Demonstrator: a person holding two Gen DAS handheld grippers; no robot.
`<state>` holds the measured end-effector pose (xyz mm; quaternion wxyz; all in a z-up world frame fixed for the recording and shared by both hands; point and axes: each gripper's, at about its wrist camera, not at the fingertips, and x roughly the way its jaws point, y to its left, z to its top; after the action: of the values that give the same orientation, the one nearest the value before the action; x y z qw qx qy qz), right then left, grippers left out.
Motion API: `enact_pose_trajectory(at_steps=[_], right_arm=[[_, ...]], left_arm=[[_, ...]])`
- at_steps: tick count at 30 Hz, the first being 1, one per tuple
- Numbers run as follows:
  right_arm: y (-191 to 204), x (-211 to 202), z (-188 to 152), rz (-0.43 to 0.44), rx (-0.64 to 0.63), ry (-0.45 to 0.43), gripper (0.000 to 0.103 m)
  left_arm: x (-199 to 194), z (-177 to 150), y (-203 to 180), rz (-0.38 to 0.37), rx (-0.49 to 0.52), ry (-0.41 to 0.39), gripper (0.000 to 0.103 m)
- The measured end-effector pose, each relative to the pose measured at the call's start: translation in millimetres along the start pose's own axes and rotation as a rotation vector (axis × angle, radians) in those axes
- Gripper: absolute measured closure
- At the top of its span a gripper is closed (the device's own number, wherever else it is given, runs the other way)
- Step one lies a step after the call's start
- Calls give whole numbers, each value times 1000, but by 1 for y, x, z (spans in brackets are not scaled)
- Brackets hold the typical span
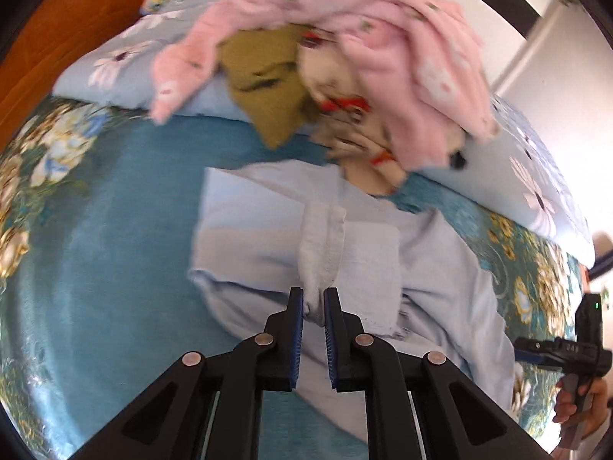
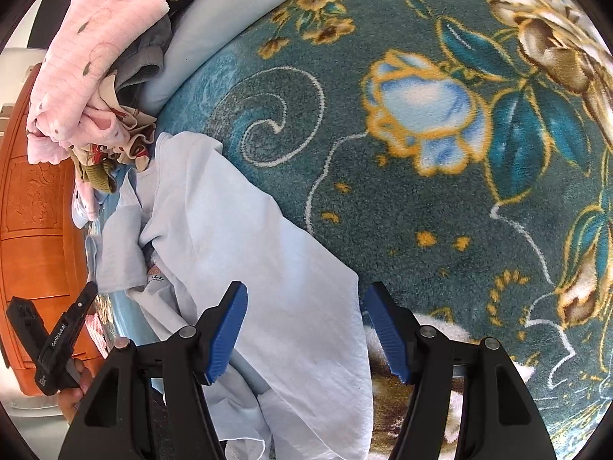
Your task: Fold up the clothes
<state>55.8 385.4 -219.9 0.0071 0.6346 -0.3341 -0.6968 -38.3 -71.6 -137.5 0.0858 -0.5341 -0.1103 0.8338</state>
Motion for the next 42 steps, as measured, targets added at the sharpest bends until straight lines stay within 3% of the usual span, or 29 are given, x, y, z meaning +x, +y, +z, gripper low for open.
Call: enact_pose_trajectory(at_steps=[3, 6, 16, 22, 26, 29, 34, 38, 40, 42], right_arm=[[2, 3, 2, -6, -2, 6, 37], [8, 6, 3, -12, -10, 17, 37], [23, 7, 6, -58, -31, 14, 37], [33, 10, 10, -87, -48, 16, 37], [44, 12, 14, -98, -72, 8, 37], [53, 10, 19, -99, -92, -11, 37], [73, 12, 35, -111, -156, -41, 37], [93, 18, 49, -126, -225, -57, 37], [100, 21, 56, -133, -259, -66, 37], [105, 26, 63, -144, -284, -79, 37]], left_arm=[[-28, 18, 73, 80, -178, -73, 94], [-47, 29, 125, 186, -250, -120, 94], [-76, 46, 239, 583, -262, -147, 95], [-68, 42, 295, 710, -320, -66, 95], [-55, 42, 305, 762, -281, -17, 95], [-49, 43, 314, 770, -298, 7, 95], [-42, 43, 306, 629, -289, 14, 91], [-42, 45, 291, 589, -240, 26, 75], [-45, 47, 284, 577, -229, 14, 72], [-44, 52, 271, 497, -238, -5, 59]])
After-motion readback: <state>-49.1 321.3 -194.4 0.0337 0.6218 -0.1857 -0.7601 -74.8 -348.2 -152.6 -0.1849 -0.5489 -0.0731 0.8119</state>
